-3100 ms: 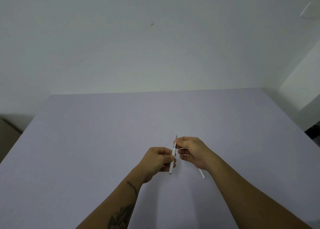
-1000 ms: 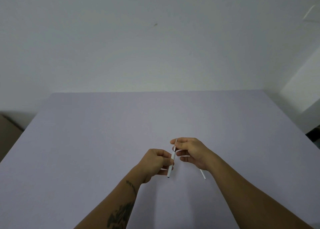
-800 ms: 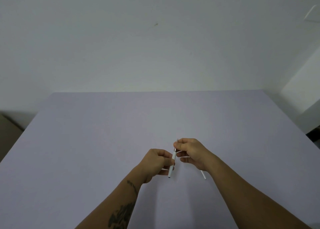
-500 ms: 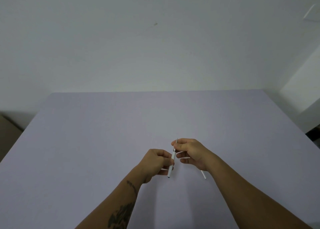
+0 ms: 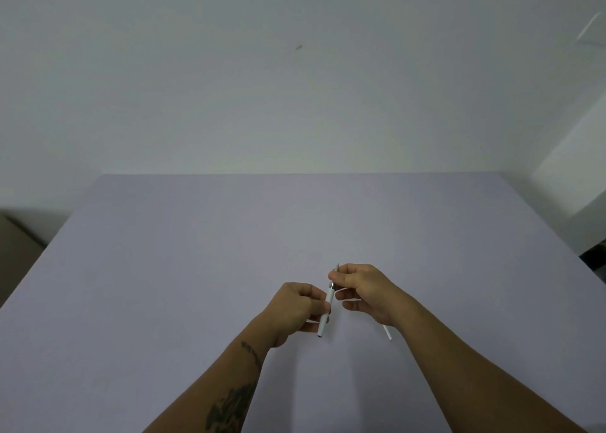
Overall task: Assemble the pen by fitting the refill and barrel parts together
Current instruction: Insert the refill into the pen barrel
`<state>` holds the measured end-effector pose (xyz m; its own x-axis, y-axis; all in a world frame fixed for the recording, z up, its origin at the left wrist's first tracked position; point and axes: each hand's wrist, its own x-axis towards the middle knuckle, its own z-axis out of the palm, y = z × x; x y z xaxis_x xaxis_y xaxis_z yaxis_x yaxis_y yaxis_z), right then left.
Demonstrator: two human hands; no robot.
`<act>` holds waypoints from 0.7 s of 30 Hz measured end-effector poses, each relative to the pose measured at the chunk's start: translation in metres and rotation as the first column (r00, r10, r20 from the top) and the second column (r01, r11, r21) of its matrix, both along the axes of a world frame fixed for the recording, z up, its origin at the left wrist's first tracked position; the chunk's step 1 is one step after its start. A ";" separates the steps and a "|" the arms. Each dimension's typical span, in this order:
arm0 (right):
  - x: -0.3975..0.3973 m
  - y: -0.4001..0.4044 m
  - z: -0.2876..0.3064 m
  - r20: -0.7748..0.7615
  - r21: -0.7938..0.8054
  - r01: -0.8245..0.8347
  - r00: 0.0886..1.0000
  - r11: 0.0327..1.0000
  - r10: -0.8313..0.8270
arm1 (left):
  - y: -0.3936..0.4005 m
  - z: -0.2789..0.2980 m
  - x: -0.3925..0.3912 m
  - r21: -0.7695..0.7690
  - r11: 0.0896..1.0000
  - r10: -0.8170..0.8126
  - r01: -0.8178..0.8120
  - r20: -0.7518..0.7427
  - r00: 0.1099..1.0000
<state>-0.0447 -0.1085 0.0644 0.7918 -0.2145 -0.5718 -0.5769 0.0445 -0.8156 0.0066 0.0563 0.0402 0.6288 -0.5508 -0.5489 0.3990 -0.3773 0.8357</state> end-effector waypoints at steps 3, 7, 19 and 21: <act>0.001 0.001 0.000 0.011 -0.030 0.008 1.000 1.000 -0.007 | 0.001 0.000 0.000 -0.008 1.000 -0.003 0.003 -0.005 1.000; 0.001 0.001 0.002 0.007 -0.030 0.000 1.000 1.000 0.000 | 0.003 -0.001 0.001 -0.001 1.000 -0.007 0.007 0.001 1.000; 0.009 0.004 0.014 -0.008 0.024 -0.032 0.999 0.999 0.032 | 0.004 0.003 0.006 -0.046 0.999 0.013 -0.011 0.027 1.000; 0.011 0.005 0.014 -0.018 -0.046 -0.046 0.999 0.998 0.045 | 0.003 0.004 0.007 -0.051 0.999 0.012 -0.011 0.033 0.999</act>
